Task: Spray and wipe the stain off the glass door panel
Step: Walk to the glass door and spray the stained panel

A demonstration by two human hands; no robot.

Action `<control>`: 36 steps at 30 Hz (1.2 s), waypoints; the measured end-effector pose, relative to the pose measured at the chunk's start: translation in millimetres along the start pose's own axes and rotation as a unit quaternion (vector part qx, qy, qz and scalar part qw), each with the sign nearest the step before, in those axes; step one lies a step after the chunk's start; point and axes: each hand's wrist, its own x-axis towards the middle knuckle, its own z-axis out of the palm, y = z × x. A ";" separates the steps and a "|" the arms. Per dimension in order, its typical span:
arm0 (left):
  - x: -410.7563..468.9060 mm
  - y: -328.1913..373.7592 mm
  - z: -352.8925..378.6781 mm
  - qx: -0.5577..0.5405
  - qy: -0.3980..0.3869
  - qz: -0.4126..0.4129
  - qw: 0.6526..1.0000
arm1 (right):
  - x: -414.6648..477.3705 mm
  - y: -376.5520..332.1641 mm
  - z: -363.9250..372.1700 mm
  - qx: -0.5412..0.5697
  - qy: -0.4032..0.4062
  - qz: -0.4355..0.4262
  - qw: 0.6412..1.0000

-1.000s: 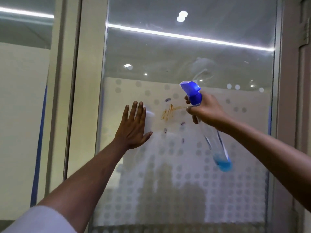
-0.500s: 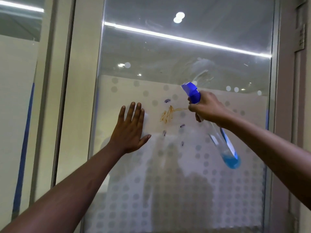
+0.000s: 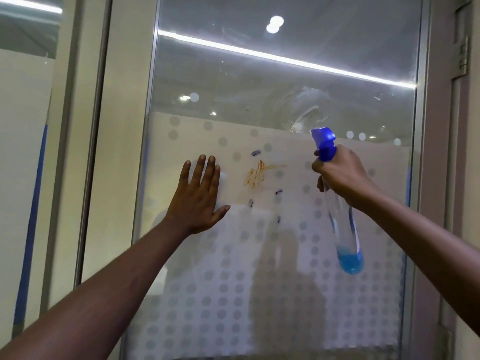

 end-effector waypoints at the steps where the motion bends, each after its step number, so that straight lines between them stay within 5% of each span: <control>1: 0.0 0.0 -0.2 -0.001 0.001 0.000 1.000 | -3.8 5.4 -2.0 0.003 0.000 0.005 1.000; 10: 0.5 -0.7 0.7 -0.001 0.003 0.001 1.000 | -59.3 49.7 0.8 -0.001 -0.036 0.042 0.998; 16: 0.5 -0.5 -1.0 0.002 0.001 0.002 1.000 | -76.3 59.5 9.4 0.096 -0.031 0.060 0.993; 22: 0.6 0.4 -3.8 0.004 0.001 0.001 1.000 | -93.7 59.6 18.6 0.020 -0.033 0.057 0.998; 32: 0.6 0.3 -4.1 0.001 -0.007 -0.004 1.000 | -126.9 59.9 39.3 0.081 0.027 0.072 0.994; 36: 0.7 0.4 -4.1 0.000 -0.007 -0.003 1.000 | -142.7 53.1 50.7 0.078 -0.010 0.058 0.995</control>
